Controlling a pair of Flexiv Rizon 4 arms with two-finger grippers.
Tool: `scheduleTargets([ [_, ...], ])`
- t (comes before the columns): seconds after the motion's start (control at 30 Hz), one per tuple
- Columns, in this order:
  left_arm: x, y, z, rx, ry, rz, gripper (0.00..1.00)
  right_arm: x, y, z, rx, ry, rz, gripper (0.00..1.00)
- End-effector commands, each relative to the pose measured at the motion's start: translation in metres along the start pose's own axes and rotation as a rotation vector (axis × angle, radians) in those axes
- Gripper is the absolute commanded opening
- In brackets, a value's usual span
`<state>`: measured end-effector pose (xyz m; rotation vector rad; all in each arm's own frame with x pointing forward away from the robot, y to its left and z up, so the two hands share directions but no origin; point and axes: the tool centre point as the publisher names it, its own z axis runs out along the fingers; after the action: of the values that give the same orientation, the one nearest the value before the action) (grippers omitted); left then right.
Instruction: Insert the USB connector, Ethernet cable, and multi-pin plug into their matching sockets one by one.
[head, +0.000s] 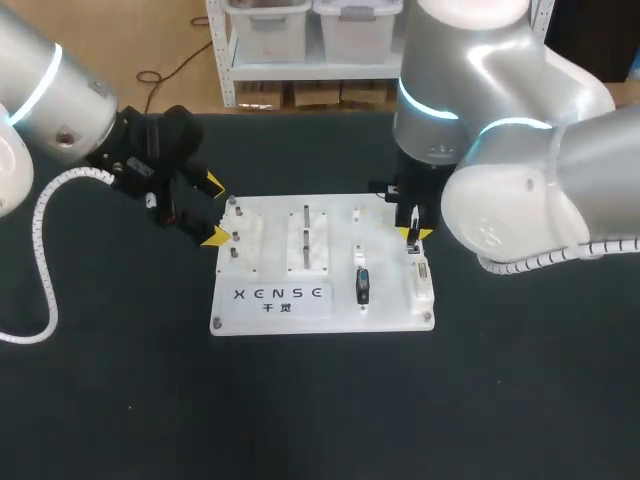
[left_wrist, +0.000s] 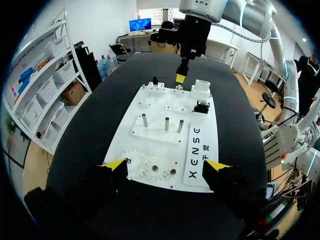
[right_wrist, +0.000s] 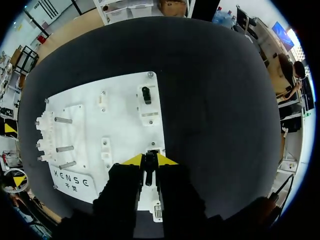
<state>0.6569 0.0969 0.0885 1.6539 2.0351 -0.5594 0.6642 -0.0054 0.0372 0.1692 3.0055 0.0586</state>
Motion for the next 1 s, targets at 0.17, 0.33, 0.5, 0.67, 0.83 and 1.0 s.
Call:
scheduleTargets([
  [0.17, 0.0004, -0.0004, -0.0001, -0.001, 0.000, 0.001, 1.00, -0.0077, -0.0048, 0.0049, -0.002, -0.011, 0.008, 0.00],
  [0.33, 0.0004, -0.0004, -0.0001, -0.001, 0.000, 0.001, 1.00, -0.0091, -0.0041, 0.0068, -0.002, -0.005, 0.001, 0.00],
  [0.5, 0.0004, -0.0004, -0.0001, -0.001, 0.000, 0.001, 1.00, -0.0073, -0.0033, 0.0084, 0.000, 0.008, -0.008, 0.00],
  [0.67, 0.0004, -0.0004, -0.0001, -0.001, 0.000, 0.001, 1.00, -0.0047, -0.0040, 0.0075, 0.004, 0.011, -0.018, 0.00],
  [0.83, 0.0004, -0.0004, -0.0001, -0.001, 0.000, 0.001, 1.00, -0.0045, -0.0063, 0.0067, 0.008, 0.010, -0.022, 0.00],
  [1.0, 0.0004, -0.0004, -0.0001, -0.001, 0.000, 0.001, 1.00, -0.0030, -0.0077, 0.0070, 0.010, 0.013, -0.024, 0.00],
])
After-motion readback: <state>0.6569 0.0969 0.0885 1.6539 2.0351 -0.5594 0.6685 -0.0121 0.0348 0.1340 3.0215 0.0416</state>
